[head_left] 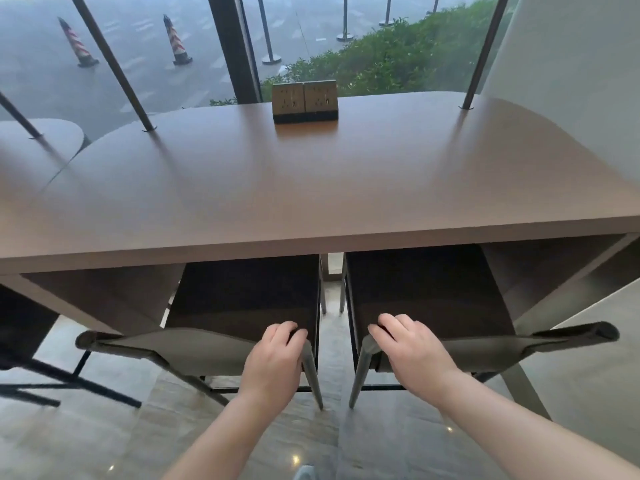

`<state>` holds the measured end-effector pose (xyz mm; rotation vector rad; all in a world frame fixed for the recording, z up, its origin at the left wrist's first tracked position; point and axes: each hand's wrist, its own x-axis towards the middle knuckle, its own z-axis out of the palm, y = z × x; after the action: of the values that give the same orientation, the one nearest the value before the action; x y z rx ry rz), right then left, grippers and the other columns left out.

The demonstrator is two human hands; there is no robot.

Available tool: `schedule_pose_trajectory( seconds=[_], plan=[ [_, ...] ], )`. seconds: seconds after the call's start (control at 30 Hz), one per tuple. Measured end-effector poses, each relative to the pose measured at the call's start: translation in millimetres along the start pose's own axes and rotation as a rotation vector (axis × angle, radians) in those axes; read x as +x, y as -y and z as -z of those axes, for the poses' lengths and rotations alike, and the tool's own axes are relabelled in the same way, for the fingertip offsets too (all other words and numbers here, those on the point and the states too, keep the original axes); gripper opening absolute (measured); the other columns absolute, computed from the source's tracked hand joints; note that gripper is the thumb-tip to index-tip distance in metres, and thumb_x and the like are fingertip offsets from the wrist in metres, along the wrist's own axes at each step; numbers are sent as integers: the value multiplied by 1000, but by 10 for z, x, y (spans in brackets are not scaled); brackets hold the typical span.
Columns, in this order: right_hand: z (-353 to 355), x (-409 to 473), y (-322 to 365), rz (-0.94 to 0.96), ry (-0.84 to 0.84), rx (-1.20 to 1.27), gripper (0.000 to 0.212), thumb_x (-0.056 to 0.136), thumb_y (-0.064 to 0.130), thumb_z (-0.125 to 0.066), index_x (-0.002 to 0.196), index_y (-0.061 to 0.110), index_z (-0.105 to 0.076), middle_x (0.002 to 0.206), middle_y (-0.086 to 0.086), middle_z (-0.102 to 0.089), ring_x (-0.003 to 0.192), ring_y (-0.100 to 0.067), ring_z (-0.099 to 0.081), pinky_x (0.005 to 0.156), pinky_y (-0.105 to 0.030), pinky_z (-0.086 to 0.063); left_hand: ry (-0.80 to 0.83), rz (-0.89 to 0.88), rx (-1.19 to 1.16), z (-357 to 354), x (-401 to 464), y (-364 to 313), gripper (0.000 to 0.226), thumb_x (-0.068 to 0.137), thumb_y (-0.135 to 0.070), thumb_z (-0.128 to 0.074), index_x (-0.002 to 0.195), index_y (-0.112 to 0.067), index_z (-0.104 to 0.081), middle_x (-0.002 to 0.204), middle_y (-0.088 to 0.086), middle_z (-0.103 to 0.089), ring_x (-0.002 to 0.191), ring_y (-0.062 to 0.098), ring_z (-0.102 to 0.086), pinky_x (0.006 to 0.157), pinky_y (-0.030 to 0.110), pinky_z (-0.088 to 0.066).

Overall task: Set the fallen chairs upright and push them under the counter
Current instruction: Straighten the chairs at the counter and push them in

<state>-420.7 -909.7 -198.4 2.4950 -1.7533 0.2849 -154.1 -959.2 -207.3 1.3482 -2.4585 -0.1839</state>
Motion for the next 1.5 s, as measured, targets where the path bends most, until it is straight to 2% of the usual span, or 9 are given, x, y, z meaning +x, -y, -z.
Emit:
schedule_pose_trajectory(
  seconds=[0.13, 0.3, 0.8, 1.13, 1.3, 1.37, 1.43, 1.5],
  plan=[
    [0, 40, -37, 15, 7, 0, 54, 45, -7, -68, 97, 9, -68, 91, -6, -61, 67, -24, -52, 47, -33, -45, -1, 10, -18, 17, 38, 8, 49, 51, 16, -81, 96, -3, -74, 97, 8, -68, 84, 30, -65, 48, 31, -53],
    [-52, 58, -43, -12, -13, 49, 55, 38, -10, -69, 90, 9, -67, 87, -5, -59, 65, -23, -50, 46, -31, -44, 17, -22, -28, 53, 81, 49, 44, 50, 17, -80, 87, -6, -72, 89, 5, -66, 77, 29, -62, 50, 34, -54],
    [-102, 203, 5, -57, -43, 65, 53, 39, -11, -71, 88, 9, -68, 87, -6, -60, 65, -24, -50, 45, -32, -46, 33, -9, -71, 77, 222, -30, 37, 50, 15, -81, 76, -9, -71, 81, 1, -65, 69, 25, -59, 42, 34, -51],
    [-90, 208, 17, -30, -9, 10, 55, 38, -7, -72, 91, 10, -68, 92, -6, -62, 67, -23, -52, 46, -31, -45, -14, 3, -55, 7, 262, -50, 37, 54, 13, -81, 84, -8, -74, 84, 1, -66, 73, 25, -61, 39, 31, -47],
    [-29, 215, 52, -55, 2, 35, 49, 42, -6, -73, 87, 12, -67, 89, -4, -60, 66, -22, -51, 47, -29, -43, 15, 56, -84, 47, 270, -128, 30, 65, 10, -79, 90, -6, -75, 88, 4, -67, 76, 28, -60, 50, 37, -54],
    [-2, 215, 87, -64, -8, 54, 45, 51, -3, -77, 93, 12, -68, 90, -4, -60, 68, -22, -52, 50, -30, -46, 4, 108, -121, 45, 264, -176, 27, 76, 2, -75, 101, -6, -74, 97, 4, -66, 87, 27, -60, 65, 39, -56],
    [30, 189, 112, -72, -26, 114, 46, 65, 7, -79, 109, 10, -67, 96, -5, -61, 75, -24, -56, 57, -33, -51, 3, 172, -213, 41, 245, -237, 32, 85, -11, -70, 117, -11, -69, 114, -2, -61, 106, 17, -53, 87, 31, -50],
    [96, 164, 125, -89, -29, 192, 51, 74, 16, -77, 122, 9, -62, 104, -5, -61, 83, -25, -59, 64, -35, -54, -12, 222, -332, 78, 235, -336, 34, 89, -21, -68, 123, -18, -64, 120, -13, -54, 112, 3, -44, 96, 17, -37]
  ],
)
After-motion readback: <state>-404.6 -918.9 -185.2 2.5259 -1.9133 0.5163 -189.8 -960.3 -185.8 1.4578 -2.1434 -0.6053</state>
